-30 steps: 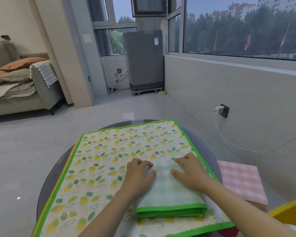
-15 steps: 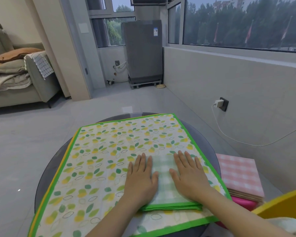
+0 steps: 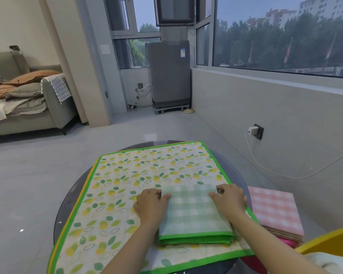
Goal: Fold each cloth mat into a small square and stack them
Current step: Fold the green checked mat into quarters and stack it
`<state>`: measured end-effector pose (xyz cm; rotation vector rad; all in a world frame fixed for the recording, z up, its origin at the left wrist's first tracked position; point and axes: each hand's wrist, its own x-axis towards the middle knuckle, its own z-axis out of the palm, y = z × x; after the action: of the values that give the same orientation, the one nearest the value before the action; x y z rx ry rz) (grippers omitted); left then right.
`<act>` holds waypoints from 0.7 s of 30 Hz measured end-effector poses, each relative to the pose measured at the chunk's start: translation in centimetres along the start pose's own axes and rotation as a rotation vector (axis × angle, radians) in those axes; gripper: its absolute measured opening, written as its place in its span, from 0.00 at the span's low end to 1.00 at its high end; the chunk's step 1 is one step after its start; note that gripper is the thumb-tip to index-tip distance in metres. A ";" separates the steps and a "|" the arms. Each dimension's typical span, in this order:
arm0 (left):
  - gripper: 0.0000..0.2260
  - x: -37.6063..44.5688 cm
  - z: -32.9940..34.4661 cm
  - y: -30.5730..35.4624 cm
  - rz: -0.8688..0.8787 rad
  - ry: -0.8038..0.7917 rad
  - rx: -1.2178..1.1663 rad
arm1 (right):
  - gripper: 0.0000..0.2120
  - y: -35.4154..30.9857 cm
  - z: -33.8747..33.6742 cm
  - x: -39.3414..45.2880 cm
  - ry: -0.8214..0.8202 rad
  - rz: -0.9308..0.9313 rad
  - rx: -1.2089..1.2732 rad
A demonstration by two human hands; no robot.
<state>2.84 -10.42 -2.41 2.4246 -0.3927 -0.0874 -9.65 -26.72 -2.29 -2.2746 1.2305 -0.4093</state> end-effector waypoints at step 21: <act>0.13 -1.3 -1.8 14.2 -0.018 -0.195 -1.009 | 0.09 2.9 -13.4 3.2 0.069 0.092 1.033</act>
<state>-1.72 -19.27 7.91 1.4242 -0.3047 -0.4220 -16.43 -34.67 7.14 -1.3180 0.8356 -0.8500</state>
